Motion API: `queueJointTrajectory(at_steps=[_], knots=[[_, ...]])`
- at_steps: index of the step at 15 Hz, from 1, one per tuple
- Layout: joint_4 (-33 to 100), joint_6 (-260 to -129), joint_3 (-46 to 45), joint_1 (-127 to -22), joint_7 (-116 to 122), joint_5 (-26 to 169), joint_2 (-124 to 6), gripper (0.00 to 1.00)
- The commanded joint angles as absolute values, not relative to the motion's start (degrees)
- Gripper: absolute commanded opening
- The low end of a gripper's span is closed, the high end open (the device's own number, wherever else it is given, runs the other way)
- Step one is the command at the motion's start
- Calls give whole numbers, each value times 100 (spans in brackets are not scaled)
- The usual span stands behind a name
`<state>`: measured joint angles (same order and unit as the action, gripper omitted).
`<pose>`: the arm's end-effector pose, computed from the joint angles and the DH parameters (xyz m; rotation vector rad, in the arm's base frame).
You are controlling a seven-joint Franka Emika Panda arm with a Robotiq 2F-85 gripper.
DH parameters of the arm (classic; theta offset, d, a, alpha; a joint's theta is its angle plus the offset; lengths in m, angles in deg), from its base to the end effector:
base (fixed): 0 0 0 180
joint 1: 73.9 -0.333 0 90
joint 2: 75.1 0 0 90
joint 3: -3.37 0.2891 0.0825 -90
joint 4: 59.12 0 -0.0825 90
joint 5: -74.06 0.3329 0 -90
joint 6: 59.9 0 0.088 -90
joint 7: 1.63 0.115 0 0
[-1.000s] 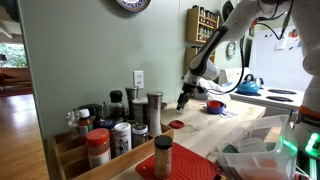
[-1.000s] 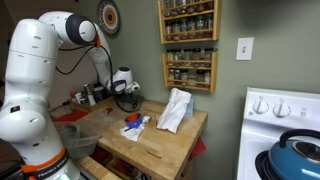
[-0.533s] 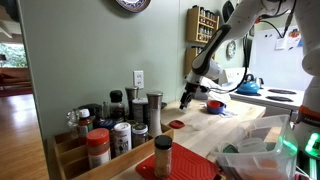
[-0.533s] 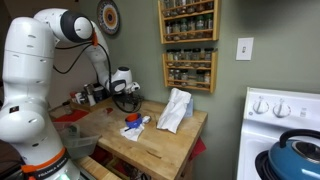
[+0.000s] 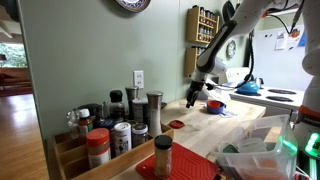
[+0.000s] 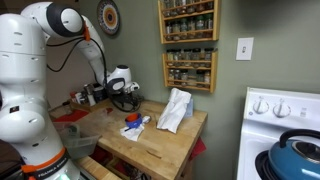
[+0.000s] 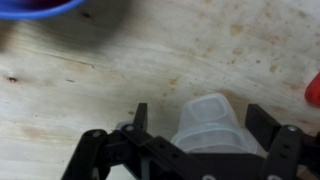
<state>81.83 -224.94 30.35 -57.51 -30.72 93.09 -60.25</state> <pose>0.4652 0.0740 0.2322 -2.8822 -0.5156 -0.3005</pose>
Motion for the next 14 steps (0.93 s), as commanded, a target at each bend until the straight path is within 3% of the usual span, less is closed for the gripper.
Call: queueJointTrajectory(at_steps=[1,14], knots=[[8461,-22046,2607,-6094,-2960,9293,-6481,100],[8214,-22000,1516,-7104,-1839,9181,-6571,100]])
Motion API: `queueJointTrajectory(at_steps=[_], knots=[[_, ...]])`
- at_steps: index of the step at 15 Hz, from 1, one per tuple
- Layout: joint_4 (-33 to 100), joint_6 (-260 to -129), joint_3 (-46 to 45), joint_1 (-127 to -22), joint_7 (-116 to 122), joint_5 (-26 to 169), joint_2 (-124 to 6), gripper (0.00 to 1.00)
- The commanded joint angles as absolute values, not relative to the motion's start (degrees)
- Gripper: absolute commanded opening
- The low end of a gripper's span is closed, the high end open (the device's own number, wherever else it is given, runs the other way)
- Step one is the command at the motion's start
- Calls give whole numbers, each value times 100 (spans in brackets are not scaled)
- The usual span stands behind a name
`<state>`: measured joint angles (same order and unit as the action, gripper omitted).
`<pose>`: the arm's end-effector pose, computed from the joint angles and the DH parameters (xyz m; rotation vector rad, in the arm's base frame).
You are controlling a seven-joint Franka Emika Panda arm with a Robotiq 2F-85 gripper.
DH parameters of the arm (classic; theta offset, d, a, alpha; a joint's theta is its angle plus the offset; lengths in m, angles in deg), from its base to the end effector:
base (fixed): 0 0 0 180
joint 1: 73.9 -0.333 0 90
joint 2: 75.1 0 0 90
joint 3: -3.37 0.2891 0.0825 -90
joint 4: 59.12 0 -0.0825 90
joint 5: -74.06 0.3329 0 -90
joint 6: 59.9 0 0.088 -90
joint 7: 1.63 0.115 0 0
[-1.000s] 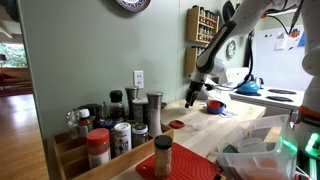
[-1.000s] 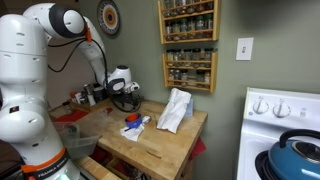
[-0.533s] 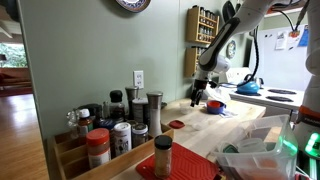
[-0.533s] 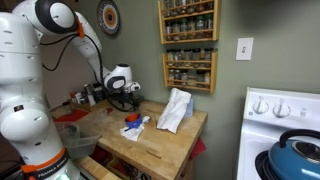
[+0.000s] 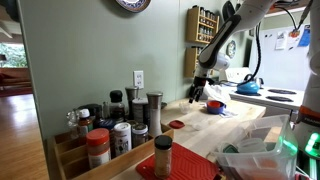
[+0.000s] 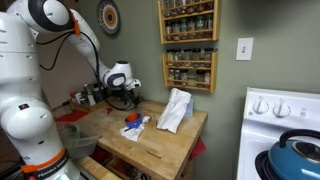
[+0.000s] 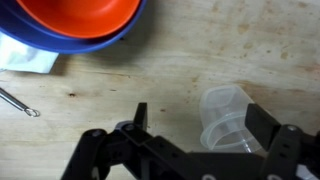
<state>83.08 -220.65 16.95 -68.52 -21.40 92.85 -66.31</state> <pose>0.4608 0.0532 0.2569 -2.9651 -0.2698 -0.2745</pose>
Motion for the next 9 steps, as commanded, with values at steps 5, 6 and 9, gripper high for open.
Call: queueJointTrajectory(at_steps=[5,6,9], knots=[[7918,-22129,1479,-7323,-1474,9154,-6297,100],[7852,-22135,1480,-7348,-1416,9159,-6248,100],[7695,-22168,1376,-7475,-1052,8953,-6088,100]])
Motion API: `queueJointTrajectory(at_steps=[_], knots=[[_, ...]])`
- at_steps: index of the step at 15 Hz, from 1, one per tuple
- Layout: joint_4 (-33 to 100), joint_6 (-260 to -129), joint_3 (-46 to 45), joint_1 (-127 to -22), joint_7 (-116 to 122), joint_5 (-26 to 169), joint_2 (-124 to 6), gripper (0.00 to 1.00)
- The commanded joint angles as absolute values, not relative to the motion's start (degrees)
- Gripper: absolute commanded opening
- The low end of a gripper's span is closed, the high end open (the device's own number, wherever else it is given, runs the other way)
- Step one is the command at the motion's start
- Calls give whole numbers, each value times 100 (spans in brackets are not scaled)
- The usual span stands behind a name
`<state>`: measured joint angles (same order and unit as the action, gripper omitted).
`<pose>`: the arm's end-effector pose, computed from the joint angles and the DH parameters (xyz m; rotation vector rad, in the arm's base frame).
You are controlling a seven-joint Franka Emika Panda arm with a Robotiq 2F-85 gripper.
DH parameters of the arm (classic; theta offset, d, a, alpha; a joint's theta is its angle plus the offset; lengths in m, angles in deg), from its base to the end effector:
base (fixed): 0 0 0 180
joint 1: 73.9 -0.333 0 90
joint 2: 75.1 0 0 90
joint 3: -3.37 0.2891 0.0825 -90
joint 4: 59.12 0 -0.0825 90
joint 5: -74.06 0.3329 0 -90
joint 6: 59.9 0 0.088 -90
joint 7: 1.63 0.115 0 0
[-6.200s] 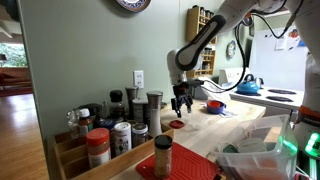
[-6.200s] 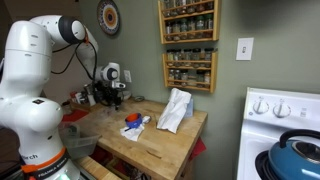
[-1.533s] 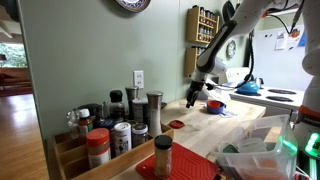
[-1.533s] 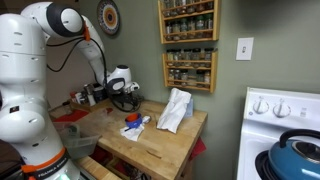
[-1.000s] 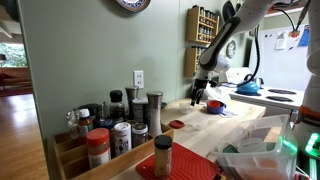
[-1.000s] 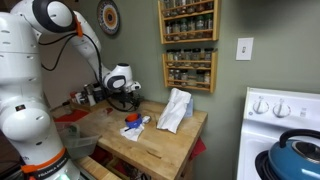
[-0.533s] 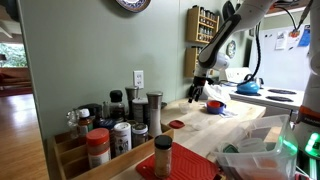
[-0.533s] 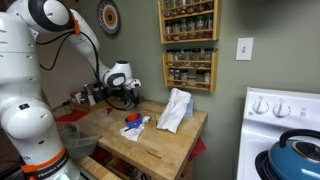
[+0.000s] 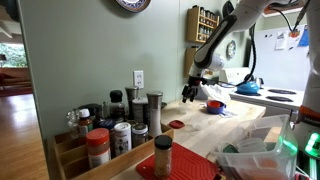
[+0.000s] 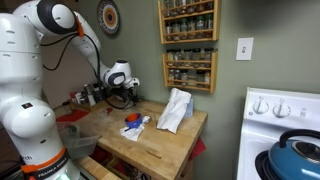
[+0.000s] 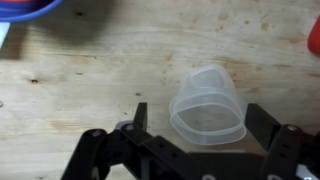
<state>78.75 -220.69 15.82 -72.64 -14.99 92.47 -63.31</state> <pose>0.4794 0.0814 0.2582 -2.9476 -0.1859 -0.2880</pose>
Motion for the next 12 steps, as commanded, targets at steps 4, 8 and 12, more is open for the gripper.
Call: queueJointTrajectory(at_steps=[4,8,12], knots=[[7583,-22163,1031,-7707,-275,8376,-5948,100],[7638,-22105,699,-7843,336,7905,-5992,100],[7769,-22202,389,-7934,900,7605,-6167,100]])
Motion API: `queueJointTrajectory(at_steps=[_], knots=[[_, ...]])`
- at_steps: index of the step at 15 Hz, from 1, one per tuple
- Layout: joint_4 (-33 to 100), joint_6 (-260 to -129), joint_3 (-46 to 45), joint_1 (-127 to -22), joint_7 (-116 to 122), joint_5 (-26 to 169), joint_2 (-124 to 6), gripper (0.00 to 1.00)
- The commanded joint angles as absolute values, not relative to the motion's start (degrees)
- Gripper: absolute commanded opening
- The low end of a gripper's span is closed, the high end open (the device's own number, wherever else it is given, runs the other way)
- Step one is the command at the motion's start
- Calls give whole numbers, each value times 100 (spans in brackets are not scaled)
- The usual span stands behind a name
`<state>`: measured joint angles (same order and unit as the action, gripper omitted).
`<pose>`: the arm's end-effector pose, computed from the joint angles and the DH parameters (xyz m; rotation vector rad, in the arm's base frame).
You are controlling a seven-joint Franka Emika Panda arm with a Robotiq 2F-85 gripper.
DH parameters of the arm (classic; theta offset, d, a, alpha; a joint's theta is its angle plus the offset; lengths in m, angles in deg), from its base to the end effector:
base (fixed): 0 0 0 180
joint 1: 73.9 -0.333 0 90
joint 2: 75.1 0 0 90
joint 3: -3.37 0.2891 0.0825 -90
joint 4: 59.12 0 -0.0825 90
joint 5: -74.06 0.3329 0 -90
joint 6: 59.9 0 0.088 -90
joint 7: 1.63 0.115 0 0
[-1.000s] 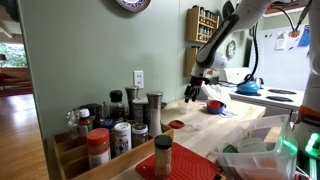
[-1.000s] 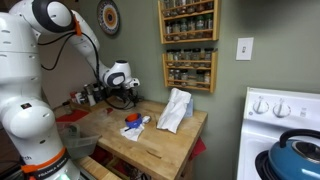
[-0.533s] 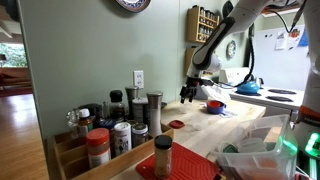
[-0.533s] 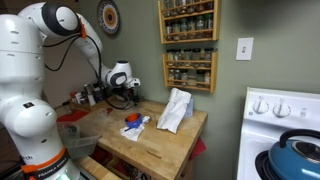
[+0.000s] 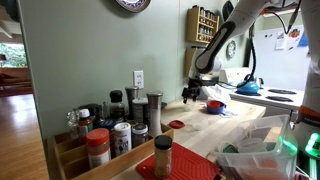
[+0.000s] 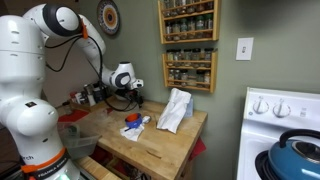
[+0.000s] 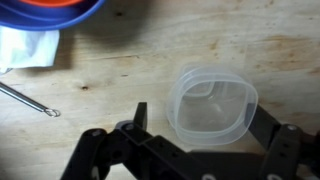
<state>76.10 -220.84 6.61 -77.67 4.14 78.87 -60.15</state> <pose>0.4960 0.0574 0.2468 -3.0581 0.0893 -0.2779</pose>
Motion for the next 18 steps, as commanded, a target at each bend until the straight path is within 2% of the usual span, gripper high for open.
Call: queueJointTrajectory(at_steps=[1,2,3,7,12,16,18], knots=[[7772,-22196,351,-7936,983,7574,-6189,100],[7769,-22190,348,-7915,1023,7590,-6196,100],[7756,-22171,409,-7853,964,7708,-6188,81],[7683,-22068,528,-7784,860,7918,-6082,49],[7653,-22116,1189,-7307,-71,9185,-6088,47],[7320,-21945,3009,-5850,-1829,11122,-5886,47],[7151,-21725,3385,-5522,-2676,11902,-5673,47]])
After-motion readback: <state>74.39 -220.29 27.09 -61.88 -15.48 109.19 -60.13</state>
